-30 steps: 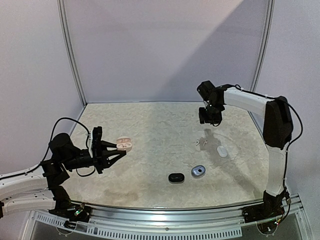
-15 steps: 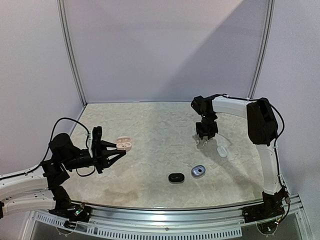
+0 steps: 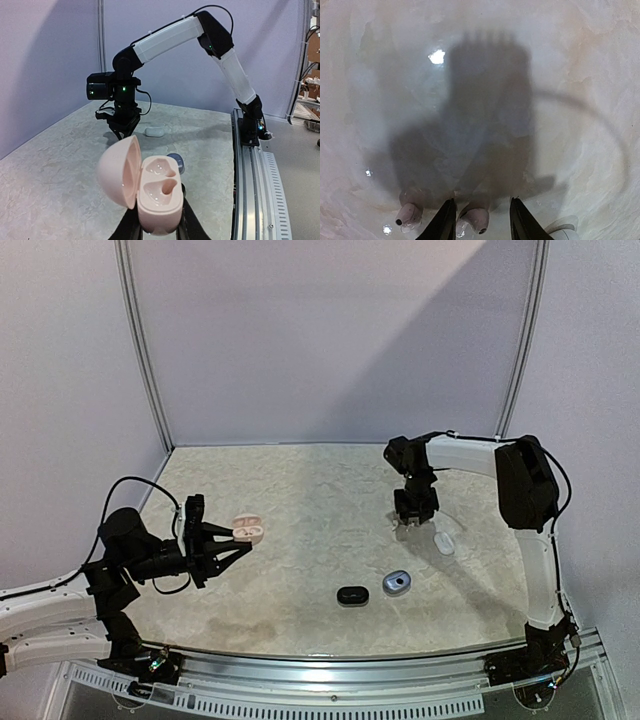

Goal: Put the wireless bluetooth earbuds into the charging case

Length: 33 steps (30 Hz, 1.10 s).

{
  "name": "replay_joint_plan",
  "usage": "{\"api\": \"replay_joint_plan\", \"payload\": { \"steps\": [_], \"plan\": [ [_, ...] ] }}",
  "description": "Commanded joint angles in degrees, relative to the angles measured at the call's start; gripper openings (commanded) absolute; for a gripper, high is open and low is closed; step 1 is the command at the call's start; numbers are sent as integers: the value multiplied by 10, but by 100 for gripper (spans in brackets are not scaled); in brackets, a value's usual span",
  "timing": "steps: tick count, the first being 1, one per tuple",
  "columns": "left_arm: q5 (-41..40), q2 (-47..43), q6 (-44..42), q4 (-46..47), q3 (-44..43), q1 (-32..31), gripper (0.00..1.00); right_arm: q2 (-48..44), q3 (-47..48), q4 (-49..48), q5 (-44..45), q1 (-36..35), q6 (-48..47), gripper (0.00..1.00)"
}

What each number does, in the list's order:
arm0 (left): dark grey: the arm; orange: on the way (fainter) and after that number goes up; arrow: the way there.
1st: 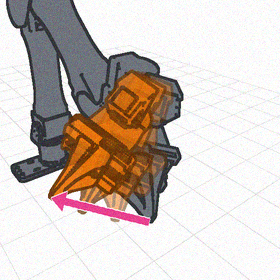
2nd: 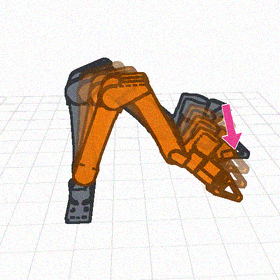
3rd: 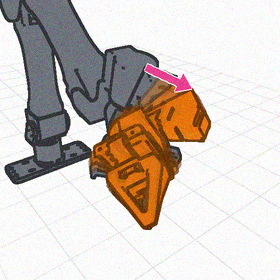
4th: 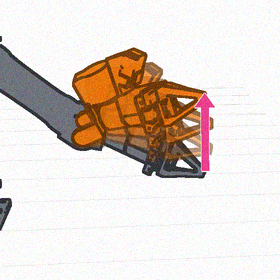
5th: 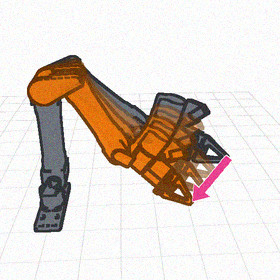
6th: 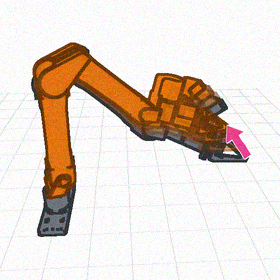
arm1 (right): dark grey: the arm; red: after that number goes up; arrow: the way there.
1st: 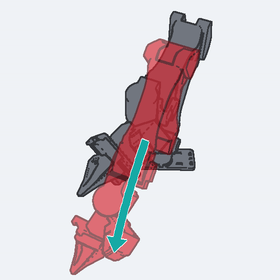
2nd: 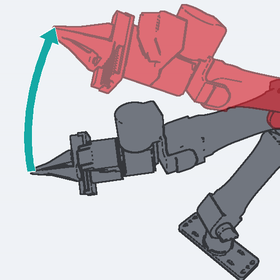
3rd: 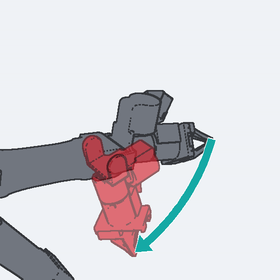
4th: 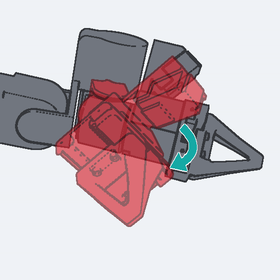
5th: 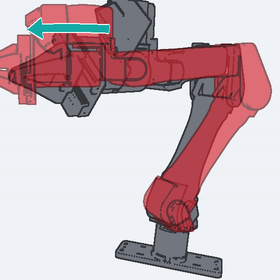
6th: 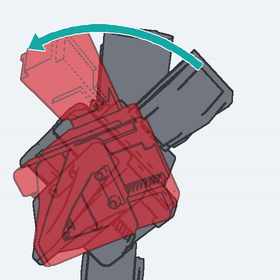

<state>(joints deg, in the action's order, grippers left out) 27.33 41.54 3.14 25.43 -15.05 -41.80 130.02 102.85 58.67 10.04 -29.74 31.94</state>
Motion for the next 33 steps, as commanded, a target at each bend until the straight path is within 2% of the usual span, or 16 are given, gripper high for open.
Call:
{"api": "replay_joint_plan", "payload": {
  "steps": [1,11,16,22,33],
  "plan": [
    [-4,-1,-5,9,9,7,0,-5,-26,33,19,-5,-7,38],
    [-3,0,-7,10,10,7,0,-21,-38,38,22,-11,-28,40],
    [-2,0,-8,9,10,7,0,-22,-38,-1,-26,-11,-63,40],
    [-2,-2,-10,8,10,7,0,-8,-11,-6,-30,-8,-119,36],
    [-1,-2,-11,8,10,7,0,17,-8,4,-15,-3,-129,26]
  ]
}}
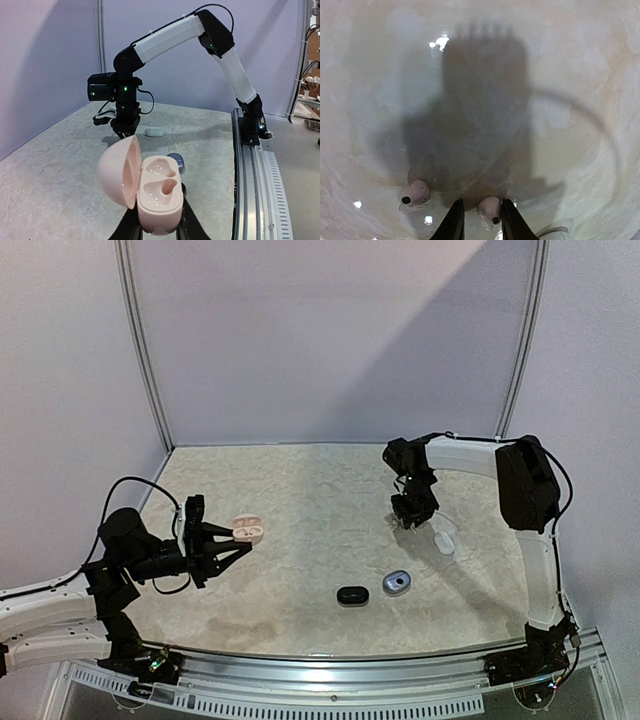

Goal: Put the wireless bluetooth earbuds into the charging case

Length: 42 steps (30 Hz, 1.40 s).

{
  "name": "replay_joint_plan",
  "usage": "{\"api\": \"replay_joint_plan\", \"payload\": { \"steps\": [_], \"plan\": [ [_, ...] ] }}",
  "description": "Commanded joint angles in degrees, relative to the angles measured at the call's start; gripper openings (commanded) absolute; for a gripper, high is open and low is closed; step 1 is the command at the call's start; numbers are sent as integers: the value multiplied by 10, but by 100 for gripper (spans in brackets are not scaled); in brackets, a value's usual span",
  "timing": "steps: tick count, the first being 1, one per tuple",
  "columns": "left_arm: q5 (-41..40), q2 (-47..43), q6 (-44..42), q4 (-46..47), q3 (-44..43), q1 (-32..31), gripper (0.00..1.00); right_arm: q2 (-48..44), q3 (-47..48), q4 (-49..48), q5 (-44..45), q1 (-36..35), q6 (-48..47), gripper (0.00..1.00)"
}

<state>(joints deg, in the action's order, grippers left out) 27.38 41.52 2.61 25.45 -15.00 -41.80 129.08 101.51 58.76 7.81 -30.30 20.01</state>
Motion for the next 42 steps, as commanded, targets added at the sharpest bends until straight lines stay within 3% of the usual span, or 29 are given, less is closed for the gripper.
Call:
{"api": "replay_joint_plan", "payload": {
  "steps": [1,15,21,27,33,39,42],
  "plan": [
    [-1,-3,-7,7,9,7,0,27,6,4,7,3,-11,25],
    [-4,-3,-6,6,7,7,0,29,9,4,7,8,-18,7],
    [-33,-2,-16,32,10,7,0,-34,10,-25,-9,4,-9,4],
    [-89,19,-46,90,4,6,0,-184,-4,-175,-42,-64,-25,0],
    [-104,49,-102,169,-6,-2,0,-304,-55,-438,-89,-184,-68,0],
    [-95,69,-170,230,-19,-17,0,-309,-79,-665,-212,-278,-110,0],
    [-102,68,-165,232,-28,-22,0,-297,-85,-724,-265,-302,-112,0]
  ]
}}
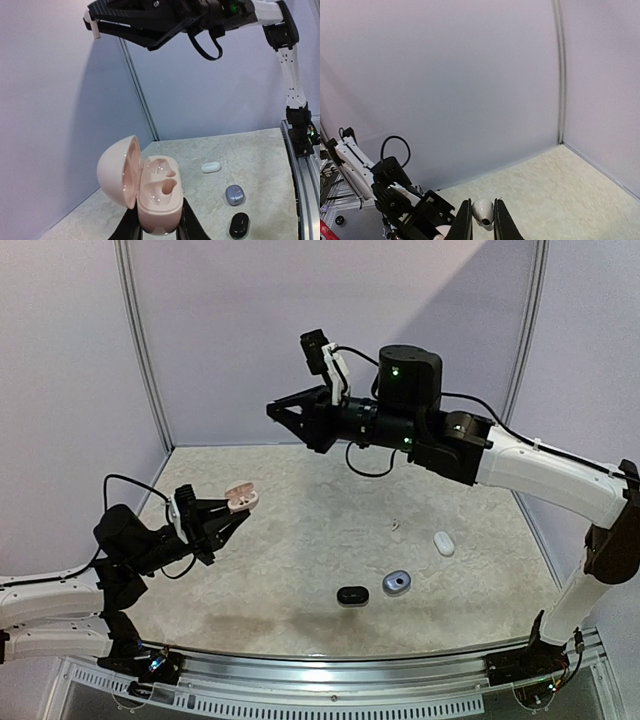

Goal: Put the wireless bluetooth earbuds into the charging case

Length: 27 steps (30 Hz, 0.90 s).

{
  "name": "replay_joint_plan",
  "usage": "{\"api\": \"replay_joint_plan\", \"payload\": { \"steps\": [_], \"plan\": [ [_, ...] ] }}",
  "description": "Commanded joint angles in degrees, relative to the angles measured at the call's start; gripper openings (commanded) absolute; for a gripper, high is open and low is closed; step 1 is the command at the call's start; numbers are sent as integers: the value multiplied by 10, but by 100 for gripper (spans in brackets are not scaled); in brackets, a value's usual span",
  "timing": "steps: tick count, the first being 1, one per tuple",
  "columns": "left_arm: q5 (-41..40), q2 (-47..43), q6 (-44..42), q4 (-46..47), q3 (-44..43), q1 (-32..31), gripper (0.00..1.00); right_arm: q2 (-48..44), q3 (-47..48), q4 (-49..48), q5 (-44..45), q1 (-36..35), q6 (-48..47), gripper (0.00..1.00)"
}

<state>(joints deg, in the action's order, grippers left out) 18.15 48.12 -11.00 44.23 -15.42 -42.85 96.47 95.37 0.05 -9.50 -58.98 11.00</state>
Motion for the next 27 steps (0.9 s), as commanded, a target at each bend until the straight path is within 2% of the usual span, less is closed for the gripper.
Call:
{"api": "replay_joint_plan", "payload": {
  "steps": [1,9,16,27],
  "plan": [
    [-17,2,-20,43,-27,-12,0,31,-31,-155,-102,-21,-22,0],
    [-47,-2,27,32,-43,-19,0,14,-110,-270,-152,-48,-39,0],
    [-65,1,22,28,-50,-29,0,44,-101,-259,-148,-51,-22,0],
    [-66,-9,29,15,-49,-31,0,64,-84,-206,-115,-51,-52,0]
  ]
}}
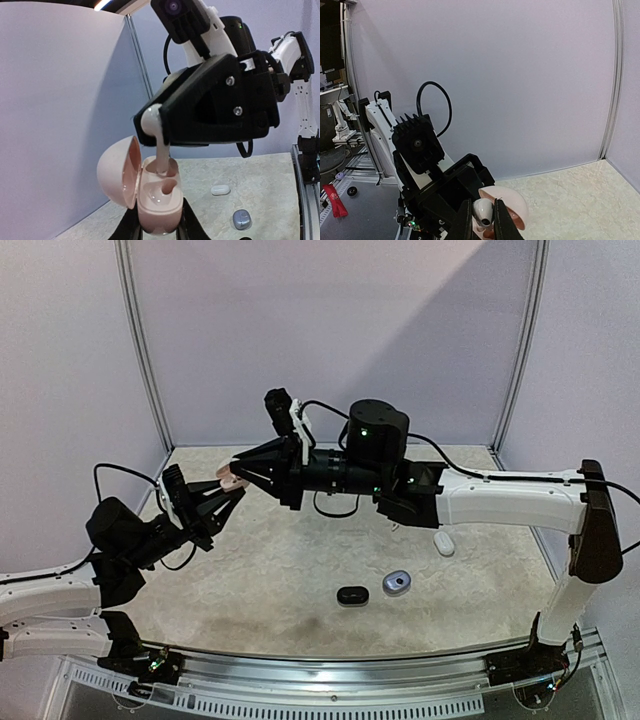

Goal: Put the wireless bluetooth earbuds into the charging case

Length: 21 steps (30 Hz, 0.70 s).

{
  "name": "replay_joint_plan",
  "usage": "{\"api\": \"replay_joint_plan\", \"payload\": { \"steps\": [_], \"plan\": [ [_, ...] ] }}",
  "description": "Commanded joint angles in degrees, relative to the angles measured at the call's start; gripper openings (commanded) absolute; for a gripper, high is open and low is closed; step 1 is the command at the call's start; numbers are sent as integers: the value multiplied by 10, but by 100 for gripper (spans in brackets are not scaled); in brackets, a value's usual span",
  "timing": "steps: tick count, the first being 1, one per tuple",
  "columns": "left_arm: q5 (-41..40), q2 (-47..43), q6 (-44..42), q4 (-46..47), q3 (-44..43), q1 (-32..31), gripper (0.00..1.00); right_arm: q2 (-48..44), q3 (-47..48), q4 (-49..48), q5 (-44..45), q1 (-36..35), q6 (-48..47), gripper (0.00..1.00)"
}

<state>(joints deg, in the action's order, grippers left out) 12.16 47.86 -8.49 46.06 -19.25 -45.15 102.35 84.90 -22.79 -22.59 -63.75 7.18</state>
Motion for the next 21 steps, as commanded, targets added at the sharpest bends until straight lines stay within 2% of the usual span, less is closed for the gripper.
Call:
{"api": "replay_joint_plan", "payload": {
  "steps": [1,21],
  "plan": [
    [-7,-7,5,-3,-11,-8,0,6,22,27,18,-3,-16,0],
    [-4,-8,7,1,-9,-8,0,7,36,118,5,-2,-61,0]
  ]
}}
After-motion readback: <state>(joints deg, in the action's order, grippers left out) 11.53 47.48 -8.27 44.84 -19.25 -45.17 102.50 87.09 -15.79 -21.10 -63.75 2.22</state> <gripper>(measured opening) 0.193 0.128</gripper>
